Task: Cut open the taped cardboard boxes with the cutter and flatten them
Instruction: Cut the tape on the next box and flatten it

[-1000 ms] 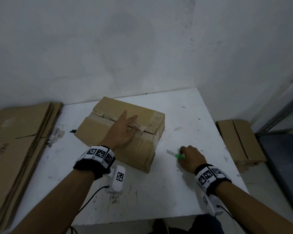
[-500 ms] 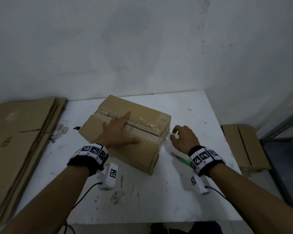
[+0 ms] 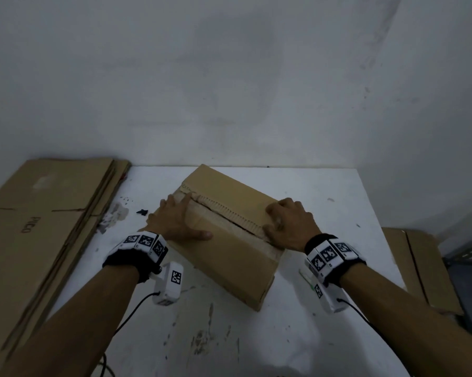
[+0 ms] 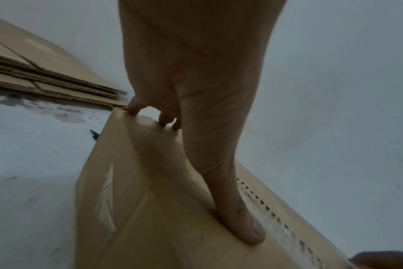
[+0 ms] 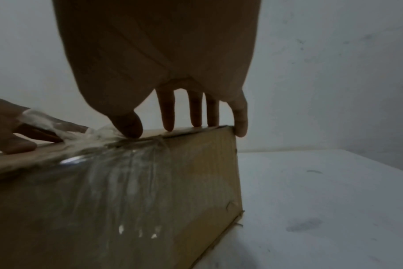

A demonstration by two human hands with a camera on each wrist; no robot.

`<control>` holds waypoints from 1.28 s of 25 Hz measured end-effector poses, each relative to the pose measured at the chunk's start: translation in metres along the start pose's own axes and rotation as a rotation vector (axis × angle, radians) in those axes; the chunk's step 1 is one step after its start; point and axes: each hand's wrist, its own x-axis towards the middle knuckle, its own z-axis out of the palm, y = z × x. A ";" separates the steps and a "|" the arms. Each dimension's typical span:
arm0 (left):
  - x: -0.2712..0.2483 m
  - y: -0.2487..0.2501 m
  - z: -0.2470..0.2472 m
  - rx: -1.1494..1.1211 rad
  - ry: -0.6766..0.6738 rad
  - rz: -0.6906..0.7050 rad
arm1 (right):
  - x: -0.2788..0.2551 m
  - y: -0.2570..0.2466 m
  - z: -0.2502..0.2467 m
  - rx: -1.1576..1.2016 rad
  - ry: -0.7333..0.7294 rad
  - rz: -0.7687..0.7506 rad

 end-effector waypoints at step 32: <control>-0.031 0.041 0.026 -0.463 0.232 -0.206 | -0.011 -0.052 -0.016 0.223 -0.114 0.195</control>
